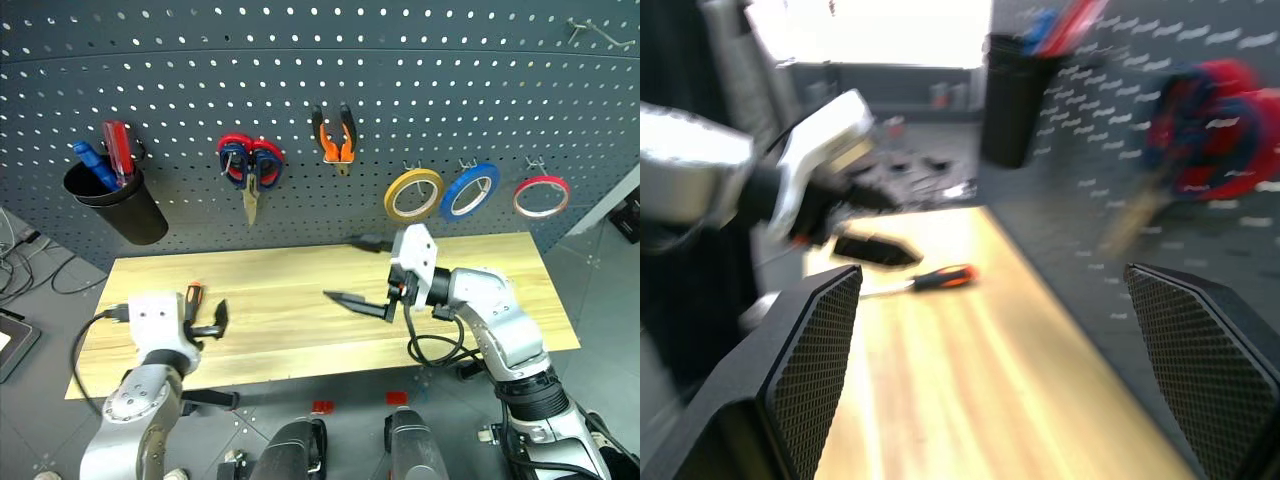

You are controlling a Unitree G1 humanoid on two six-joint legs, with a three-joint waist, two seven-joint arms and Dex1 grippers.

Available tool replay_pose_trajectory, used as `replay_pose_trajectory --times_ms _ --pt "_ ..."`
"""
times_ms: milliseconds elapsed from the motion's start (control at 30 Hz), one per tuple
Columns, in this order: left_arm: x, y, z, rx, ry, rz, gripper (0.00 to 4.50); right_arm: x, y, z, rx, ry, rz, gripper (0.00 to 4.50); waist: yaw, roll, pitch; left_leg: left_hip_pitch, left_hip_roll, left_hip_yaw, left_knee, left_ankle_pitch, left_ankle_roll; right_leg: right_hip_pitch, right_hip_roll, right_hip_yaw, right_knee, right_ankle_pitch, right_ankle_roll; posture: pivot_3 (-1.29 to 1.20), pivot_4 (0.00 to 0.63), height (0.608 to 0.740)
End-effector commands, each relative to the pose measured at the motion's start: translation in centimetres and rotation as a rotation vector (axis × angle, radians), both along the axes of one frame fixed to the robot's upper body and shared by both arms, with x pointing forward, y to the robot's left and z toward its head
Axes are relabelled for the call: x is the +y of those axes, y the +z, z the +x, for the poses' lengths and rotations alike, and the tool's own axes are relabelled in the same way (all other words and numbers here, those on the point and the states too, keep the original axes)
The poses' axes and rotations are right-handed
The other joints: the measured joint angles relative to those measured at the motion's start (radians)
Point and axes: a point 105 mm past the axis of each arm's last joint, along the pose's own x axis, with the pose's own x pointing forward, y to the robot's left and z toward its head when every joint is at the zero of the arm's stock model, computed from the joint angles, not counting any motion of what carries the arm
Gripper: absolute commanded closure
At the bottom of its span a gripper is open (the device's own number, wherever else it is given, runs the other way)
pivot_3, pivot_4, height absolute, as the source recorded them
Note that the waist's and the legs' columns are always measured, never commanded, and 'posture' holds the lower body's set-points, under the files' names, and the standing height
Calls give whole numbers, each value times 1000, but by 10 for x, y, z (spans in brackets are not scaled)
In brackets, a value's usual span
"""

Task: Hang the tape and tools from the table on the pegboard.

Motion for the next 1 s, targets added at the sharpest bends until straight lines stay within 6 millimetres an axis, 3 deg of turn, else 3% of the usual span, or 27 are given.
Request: replay_pose_trajectory --times_ms 33,267,500,700,1000 --pt "27 5 2 23 66 -6 28 19 5 -11 -63 103 -38 0 4 0 5 0 0 -1 0 0 0 0 0 0 0 0 0 -93 352 740" --pt "48 6 39 116 6 -107 28 40 17 0 -72 126 -16 0 27 0 48 7 -1 -3 0 0 0 6 0 -1 0 0 0 -75 393 740" --pt "53 13 81 186 -74 -140 28 46 26 8 -67 105 30 0 23 -1 76 6 -1 -4 0 0 -1 5 -1 -3 1 0 0 -86 419 740" --pt "53 12 94 226 -93 -155 28 47 30 12 -43 78 55 0 20 -2 99 5 0 -3 0 1 -1 4 -1 -3 1 0 0 -101 436 740" --pt "70 2 95 294 -64 -199 28 46 29 11 -8 56 62 0 17 -3 130 3 1 2 0 1 -3 -3 -1 -2 4 0 0 -117 461 740"
